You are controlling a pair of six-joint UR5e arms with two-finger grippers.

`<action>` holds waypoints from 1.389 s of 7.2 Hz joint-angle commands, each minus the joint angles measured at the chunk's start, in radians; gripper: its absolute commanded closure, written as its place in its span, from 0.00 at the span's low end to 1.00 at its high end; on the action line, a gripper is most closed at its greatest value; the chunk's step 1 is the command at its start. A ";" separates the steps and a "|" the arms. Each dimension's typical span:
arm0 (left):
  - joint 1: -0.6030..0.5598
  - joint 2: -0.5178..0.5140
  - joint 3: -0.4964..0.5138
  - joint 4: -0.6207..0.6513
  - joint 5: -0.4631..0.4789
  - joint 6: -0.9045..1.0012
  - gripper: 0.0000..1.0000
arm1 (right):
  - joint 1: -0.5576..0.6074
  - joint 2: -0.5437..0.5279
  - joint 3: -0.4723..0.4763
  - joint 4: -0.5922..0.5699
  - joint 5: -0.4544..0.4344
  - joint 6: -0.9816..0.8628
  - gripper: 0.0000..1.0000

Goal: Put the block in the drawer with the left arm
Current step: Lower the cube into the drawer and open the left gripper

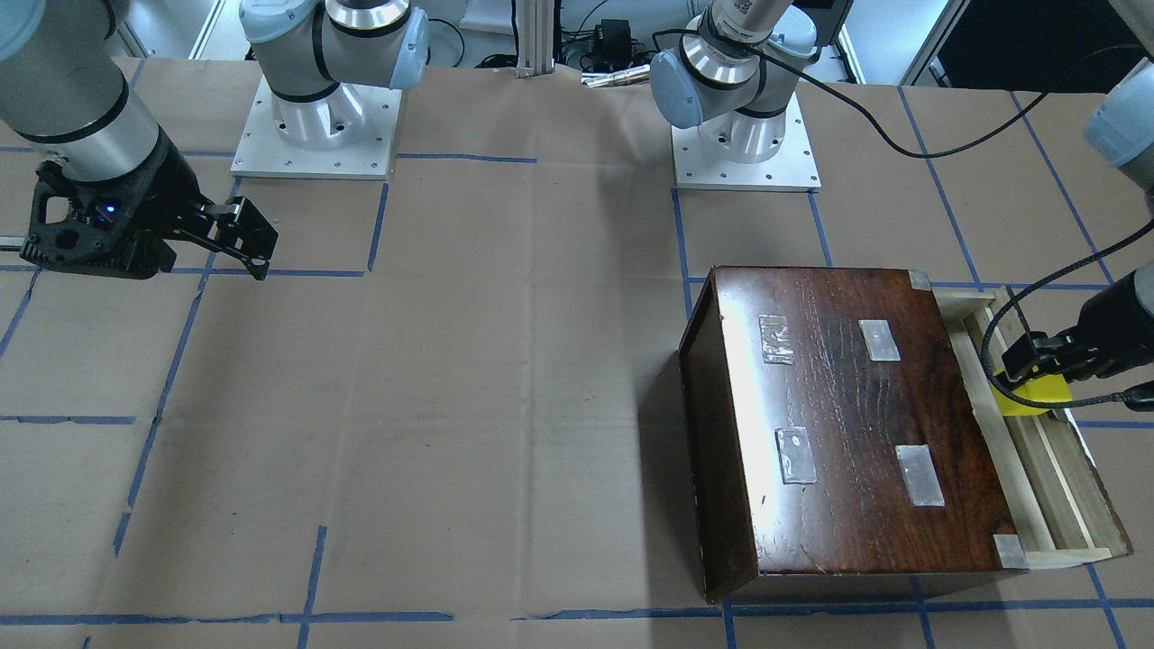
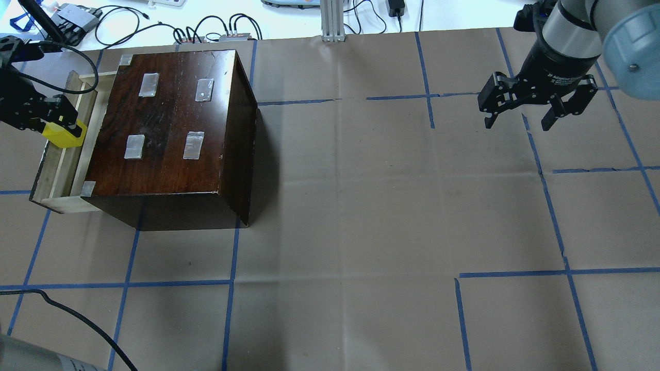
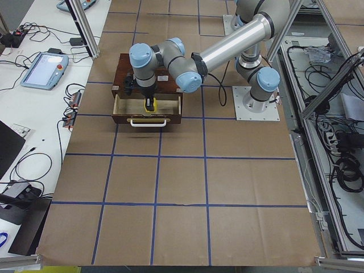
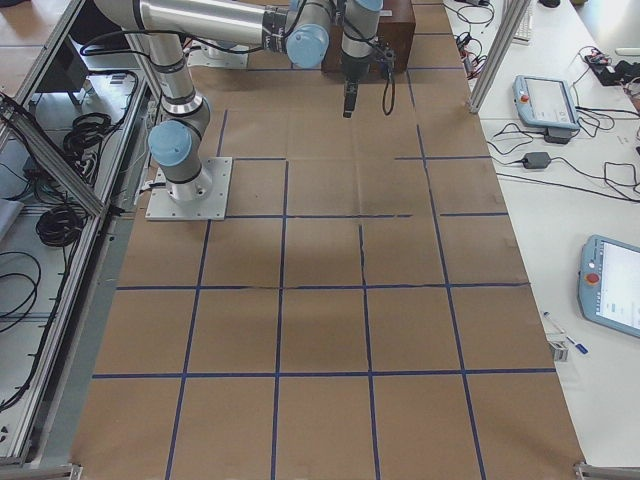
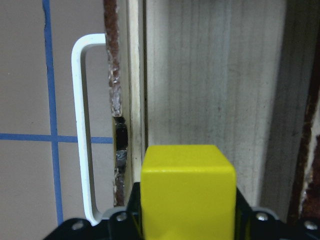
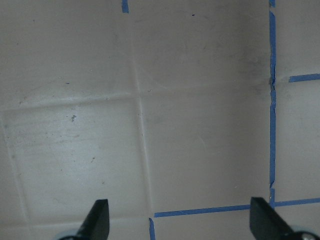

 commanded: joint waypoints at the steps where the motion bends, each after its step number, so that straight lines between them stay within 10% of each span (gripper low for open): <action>1: -0.004 -0.022 0.000 0.026 0.001 0.002 0.75 | 0.000 0.000 0.001 0.000 0.000 0.000 0.00; 4: -0.013 -0.024 -0.001 0.026 0.000 -0.003 0.70 | 0.000 0.000 0.001 0.001 0.000 0.000 0.00; 5: -0.015 -0.022 -0.001 0.026 -0.002 -0.003 0.55 | 0.000 0.000 0.001 0.000 0.000 0.000 0.00; 6: -0.016 -0.020 0.000 0.026 -0.002 -0.006 0.08 | 0.000 0.000 -0.001 0.000 0.000 0.000 0.00; 10: -0.016 0.038 0.009 0.020 0.001 -0.001 0.01 | 0.000 0.000 0.001 0.001 0.000 0.000 0.00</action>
